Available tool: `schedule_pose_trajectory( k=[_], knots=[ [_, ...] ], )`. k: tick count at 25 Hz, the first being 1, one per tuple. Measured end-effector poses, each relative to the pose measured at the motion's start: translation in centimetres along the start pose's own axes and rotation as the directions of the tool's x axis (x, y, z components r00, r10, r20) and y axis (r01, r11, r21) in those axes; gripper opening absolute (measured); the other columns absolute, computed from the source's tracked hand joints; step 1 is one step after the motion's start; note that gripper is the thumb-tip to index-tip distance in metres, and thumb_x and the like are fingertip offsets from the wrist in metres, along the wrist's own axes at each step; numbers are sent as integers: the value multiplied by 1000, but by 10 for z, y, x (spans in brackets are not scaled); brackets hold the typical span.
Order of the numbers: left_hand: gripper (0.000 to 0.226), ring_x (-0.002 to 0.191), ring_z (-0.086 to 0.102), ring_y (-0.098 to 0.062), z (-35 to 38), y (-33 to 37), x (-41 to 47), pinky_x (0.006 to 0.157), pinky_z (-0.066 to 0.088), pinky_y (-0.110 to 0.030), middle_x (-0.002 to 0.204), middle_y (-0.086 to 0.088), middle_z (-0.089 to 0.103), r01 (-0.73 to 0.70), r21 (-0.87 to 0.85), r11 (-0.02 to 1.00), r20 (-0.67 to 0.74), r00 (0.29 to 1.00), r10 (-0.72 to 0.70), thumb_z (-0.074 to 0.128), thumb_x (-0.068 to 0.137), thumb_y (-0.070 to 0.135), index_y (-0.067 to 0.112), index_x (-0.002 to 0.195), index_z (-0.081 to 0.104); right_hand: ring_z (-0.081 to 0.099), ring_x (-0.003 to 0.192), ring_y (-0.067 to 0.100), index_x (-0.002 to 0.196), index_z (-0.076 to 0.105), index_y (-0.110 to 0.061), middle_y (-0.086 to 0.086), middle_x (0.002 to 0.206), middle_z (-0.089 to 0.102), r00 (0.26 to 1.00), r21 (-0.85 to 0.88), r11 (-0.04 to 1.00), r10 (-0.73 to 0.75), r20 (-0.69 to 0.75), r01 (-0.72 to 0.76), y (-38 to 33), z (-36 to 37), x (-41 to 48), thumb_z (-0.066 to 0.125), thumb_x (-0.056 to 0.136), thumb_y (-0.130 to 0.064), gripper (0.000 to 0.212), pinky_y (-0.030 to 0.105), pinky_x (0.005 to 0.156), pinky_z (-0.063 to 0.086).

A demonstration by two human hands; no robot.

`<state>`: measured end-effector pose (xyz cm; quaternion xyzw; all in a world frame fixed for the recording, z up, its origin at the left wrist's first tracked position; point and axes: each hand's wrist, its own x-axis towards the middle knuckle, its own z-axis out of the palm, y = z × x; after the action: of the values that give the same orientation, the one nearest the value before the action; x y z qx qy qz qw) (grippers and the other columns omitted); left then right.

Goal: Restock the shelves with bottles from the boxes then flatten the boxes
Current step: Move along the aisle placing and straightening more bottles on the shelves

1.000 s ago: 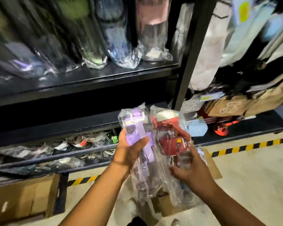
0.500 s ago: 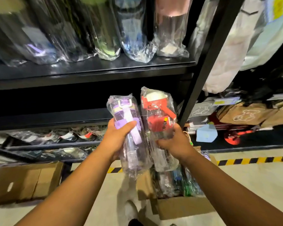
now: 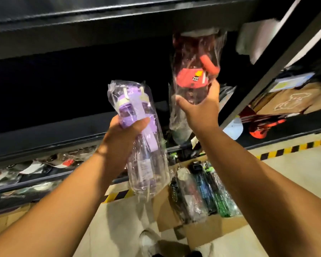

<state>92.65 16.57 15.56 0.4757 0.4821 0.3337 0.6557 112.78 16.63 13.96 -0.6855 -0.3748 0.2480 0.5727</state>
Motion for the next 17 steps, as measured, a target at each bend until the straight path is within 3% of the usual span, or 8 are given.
schedule_pose_trajectory(
  k=[2,5,7,9,11,13,15,17],
  knots=[
    [14,60,69,-10,3,-2,12,49,51,-22,73,4,73,-22,3,1000,-1,1000,22,59,98,13,10,109,67,53,121,11,139,33,-19,8,136,50,998,20,999,-32,-63,34,9,8,13,85,72,-11,85,14,101,42],
    [17,66,69,-14,7,-2,28,52,51,-23,80,2,74,-29,-14,999,-22,999,29,61,97,16,12,111,69,47,131,13,149,25,-13,7,144,44,993,-15,999,-49,-106,48,21,17,24,85,72,-21,98,30,113,38],
    [9,55,62,-14,12,-2,38,44,44,-19,70,1,70,-6,-32,999,-40,999,4,62,96,15,19,95,70,48,126,4,149,26,-13,3,144,43,992,-19,999,-52,-119,50,32,21,27,86,74,-23,96,15,109,35],
    [19,46,51,-15,17,-4,46,35,33,-15,64,-4,61,13,-27,1000,-72,997,-15,63,94,16,23,77,68,49,122,2,148,27,-15,3,144,43,991,-23,999,-50,-127,48,40,26,25,84,77,-29,92,7,103,34],
    [21,49,44,-21,19,-7,55,34,29,-14,66,-13,58,6,-30,1000,-72,997,-8,63,95,17,20,74,62,51,120,8,146,24,-21,7,144,43,992,-57,996,-69,-102,64,51,30,21,79,78,-44,90,19,106,39],
    [16,52,42,-24,19,-9,62,36,28,-15,73,-35,56,4,-20,1000,-72,997,-5,65,94,22,18,80,58,50,126,20,141,21,-31,8,140,47,997,-135,990,-43,-63,34,64,26,17,74,72,-57,91,36,109,43],
    [27,56,41,-27,18,-12,68,37,30,-18,90,-49,50,-5,-33,999,-85,996,2,72,86,31,13,93,54,52,125,24,137,30,-33,4,130,55,1000,-210,978,-23,-8,20,75,16,15,74,71,-50,81,43,105,45],
    [24,55,39,-30,16,-16,72,38,28,-20,87,-49,49,-35,-45,998,-75,997,31,71,86,32,14,89,56,60,114,23,118,46,-34,1,119,62,999,-201,980,10,50,1,78,7,17,79,75,-32,54,45,99,50]
  ],
)
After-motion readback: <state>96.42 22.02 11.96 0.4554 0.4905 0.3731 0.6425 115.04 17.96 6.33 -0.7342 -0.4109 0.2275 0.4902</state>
